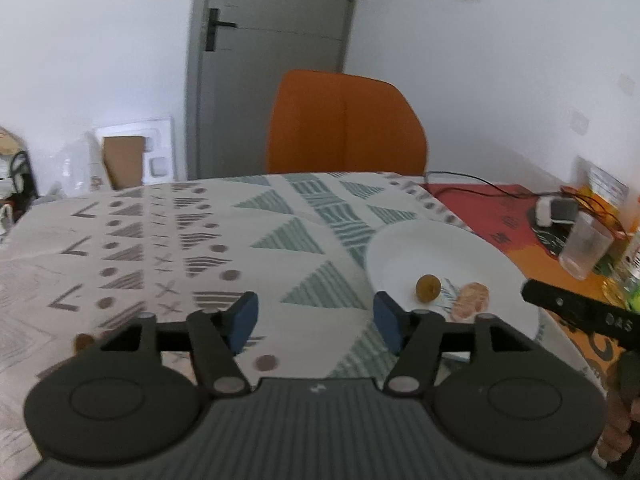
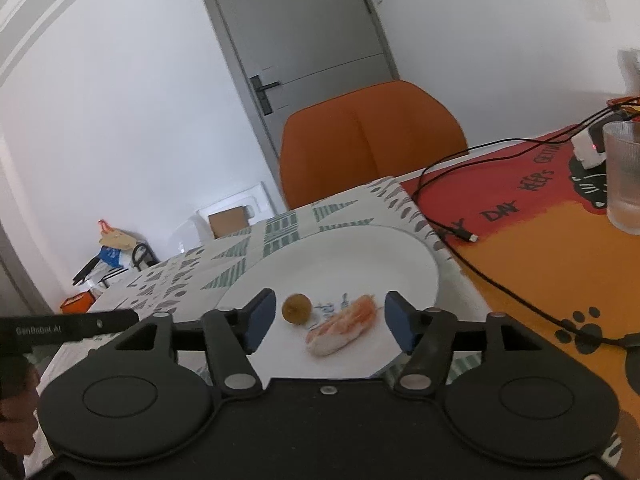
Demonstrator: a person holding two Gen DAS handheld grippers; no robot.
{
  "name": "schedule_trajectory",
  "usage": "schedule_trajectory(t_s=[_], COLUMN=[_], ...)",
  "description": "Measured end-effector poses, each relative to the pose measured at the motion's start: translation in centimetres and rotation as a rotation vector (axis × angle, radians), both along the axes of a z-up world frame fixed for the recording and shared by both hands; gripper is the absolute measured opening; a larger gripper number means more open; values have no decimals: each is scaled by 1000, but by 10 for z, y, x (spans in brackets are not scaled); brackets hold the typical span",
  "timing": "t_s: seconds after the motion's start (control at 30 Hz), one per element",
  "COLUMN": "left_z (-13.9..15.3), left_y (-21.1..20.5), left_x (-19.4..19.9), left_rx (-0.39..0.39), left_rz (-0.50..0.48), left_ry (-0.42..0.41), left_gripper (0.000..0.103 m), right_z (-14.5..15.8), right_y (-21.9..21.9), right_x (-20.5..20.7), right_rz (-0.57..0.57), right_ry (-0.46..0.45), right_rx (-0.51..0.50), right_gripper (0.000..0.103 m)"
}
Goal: Organize fruits
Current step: 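Lower the pomelo segment onto the plate and open the right tool, then return to the fruit pile and grasp an orange with the left tool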
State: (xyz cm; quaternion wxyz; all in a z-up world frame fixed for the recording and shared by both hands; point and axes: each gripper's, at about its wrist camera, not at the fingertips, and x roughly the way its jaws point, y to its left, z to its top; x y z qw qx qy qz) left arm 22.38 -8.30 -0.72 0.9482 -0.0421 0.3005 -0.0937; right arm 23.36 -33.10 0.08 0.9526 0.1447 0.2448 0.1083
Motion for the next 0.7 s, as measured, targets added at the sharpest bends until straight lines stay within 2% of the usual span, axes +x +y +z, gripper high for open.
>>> schedule_trajectory(t_s=[0.17, 0.43, 0.7], left_z=[6, 9, 3], left_y=[23, 56, 72], left_x=[-12, -31, -49], left_rx=[2, 11, -3], left_rz=[55, 126, 161], left_ry=[-30, -44, -34], left_gripper=[77, 79, 79], right_z=[1, 8, 10], right_y=[12, 32, 52], right_x=[-3, -9, -16], right_rz=[34, 84, 131], right_ry=[1, -14, -17], right_rx=[-3, 3, -1], right_gripper=[70, 80, 90])
